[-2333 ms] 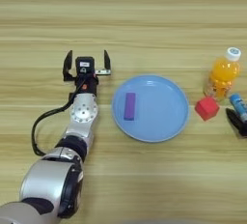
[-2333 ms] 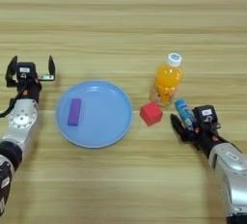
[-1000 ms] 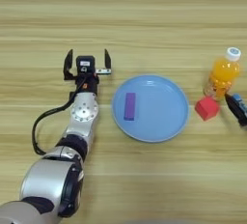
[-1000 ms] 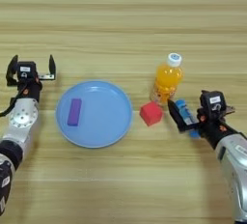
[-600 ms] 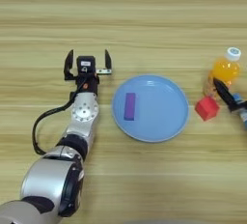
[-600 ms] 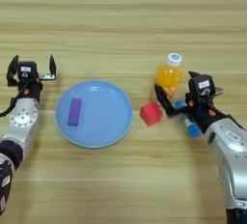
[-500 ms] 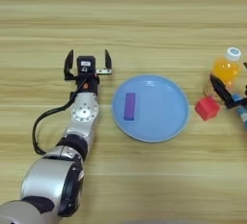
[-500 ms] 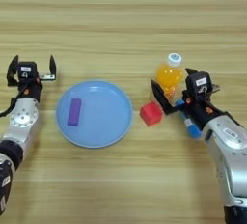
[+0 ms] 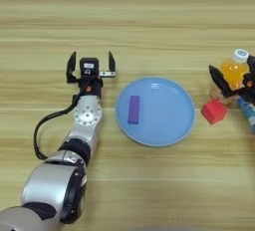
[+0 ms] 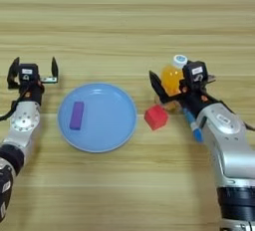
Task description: Move the objects on the table
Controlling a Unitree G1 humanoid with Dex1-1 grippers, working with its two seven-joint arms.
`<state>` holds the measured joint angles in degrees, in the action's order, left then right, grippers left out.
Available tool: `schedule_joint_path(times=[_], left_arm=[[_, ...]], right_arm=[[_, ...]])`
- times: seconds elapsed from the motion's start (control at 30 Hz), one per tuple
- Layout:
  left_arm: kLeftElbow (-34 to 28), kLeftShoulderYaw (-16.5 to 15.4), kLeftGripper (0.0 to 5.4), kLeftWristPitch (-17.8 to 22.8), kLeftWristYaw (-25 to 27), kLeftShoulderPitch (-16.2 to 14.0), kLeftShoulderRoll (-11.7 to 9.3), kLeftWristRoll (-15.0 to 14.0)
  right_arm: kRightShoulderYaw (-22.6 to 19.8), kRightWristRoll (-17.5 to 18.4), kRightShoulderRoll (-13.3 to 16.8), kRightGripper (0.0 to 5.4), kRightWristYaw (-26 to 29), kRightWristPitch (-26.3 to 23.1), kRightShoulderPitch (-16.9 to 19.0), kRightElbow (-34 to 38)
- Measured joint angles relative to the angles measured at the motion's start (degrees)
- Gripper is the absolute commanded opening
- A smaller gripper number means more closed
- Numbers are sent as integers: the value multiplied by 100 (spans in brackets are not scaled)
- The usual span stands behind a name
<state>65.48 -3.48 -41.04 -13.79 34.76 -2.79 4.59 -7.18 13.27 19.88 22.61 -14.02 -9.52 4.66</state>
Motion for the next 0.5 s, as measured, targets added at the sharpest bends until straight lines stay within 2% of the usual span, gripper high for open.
schedule_joint_path(times=[0.5], left_arm=[[-1,35,540,0,-15,0,1,1]], right_arm=[[30,-99,-52,539,-65,246,-366,-732]])
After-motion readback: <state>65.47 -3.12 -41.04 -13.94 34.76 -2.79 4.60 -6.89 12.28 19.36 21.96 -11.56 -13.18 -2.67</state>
